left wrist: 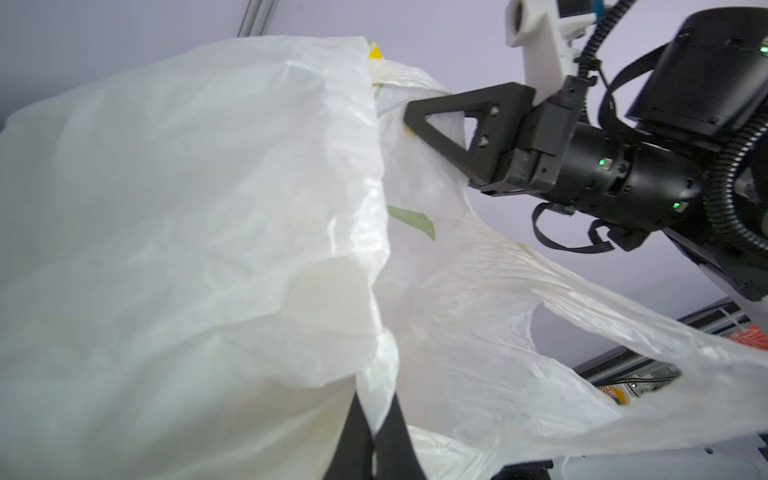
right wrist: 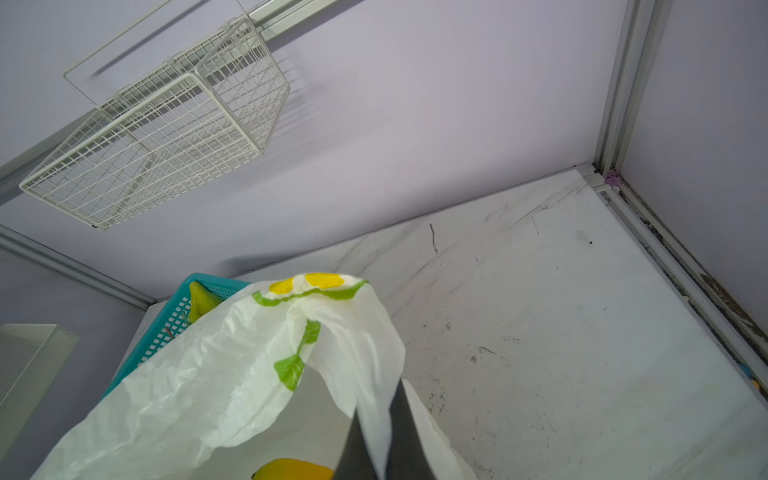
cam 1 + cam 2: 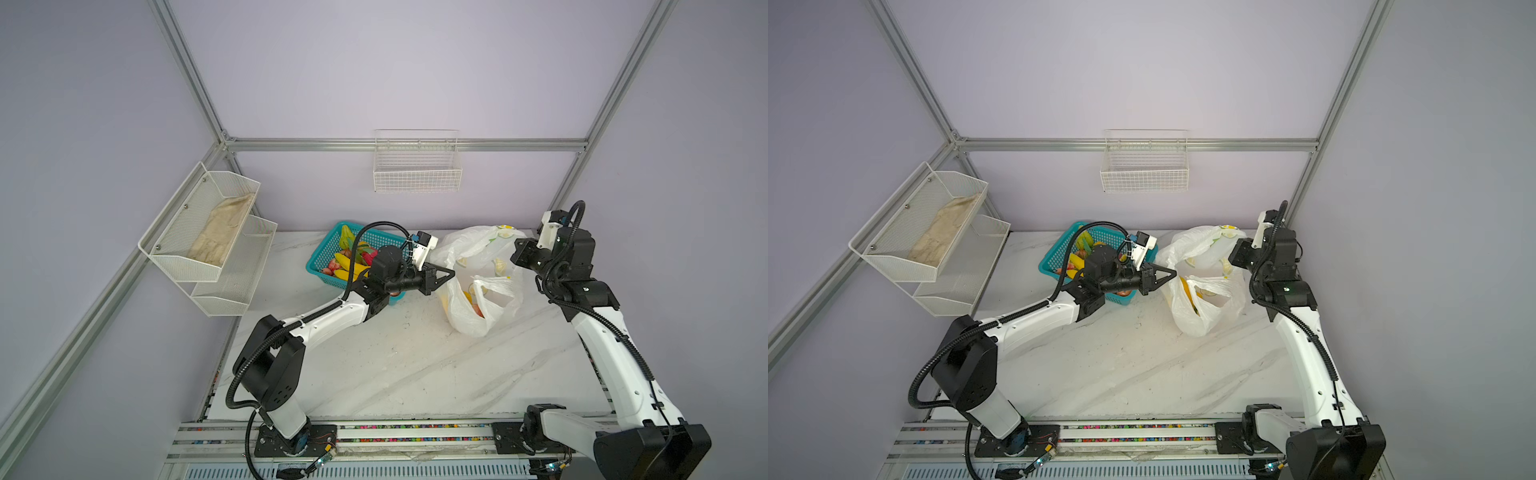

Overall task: Place the fake fruits into the plastic bag and tie a complex knot
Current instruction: 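Withdraw the left gripper from the bag back over the basket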

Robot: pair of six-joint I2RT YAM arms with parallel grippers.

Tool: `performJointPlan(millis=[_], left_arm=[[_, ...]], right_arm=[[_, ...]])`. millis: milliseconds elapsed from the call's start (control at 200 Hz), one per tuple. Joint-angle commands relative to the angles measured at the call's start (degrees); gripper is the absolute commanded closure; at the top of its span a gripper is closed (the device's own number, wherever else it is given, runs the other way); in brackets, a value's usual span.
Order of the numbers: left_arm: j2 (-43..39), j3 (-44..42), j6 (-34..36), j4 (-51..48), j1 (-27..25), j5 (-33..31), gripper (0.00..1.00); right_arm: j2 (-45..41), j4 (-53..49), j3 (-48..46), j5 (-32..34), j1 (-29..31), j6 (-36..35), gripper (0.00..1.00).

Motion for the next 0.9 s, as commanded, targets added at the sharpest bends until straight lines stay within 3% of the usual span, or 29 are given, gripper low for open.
performJointPlan(millis=[0, 125, 210, 295, 395, 620, 785, 895], left_arm=[[0.7, -2.9, -1.5, 0.3, 1.6, 0.6, 1.0], [0.2, -4.0, 1.8, -2.7, 2.8, -2.1, 0.91], [-1.3, -5.5, 3.6, -3.4, 4.8, -3.3, 0.8], [-3.8, -7.7, 5.9, -3.7, 7.1, -5.2, 0.61], [-7.1, -9.9, 9.8, -5.7, 9.9, -6.7, 0.49], [-10.7, -6.2, 18.5, -16.9, 16.4, -18.5, 0.44], [-5.3, 5.4, 23.0, -28.9, 20.2, -31.5, 0.43], [-1.6, 10.8, 25.3, -32.0, 23.1, -34.8, 0.4]], right_arm=[[-0.1, -0.7, 1.0, -0.1, -0.1, -0.9, 1.0], [0.9, 1.5, 0.1, -4.1, -0.2, -0.3, 1.0], [1.9, 3.3, -0.8, -7.6, -0.2, 0.4, 1.0], [2.4, 4.6, -1.8, -9.7, -0.2, 0.9, 1.0], [2.5, 5.8, -2.9, -10.6, -0.2, 1.3, 1.0], [3.2, 7.2, -3.8, -11.8, -0.1, 1.6, 1.0], [3.4, 8.0, -4.1, -12.5, -0.2, 1.6, 1.0], [3.4, 8.3, -4.2, -12.8, -0.1, 1.5, 1.0]])
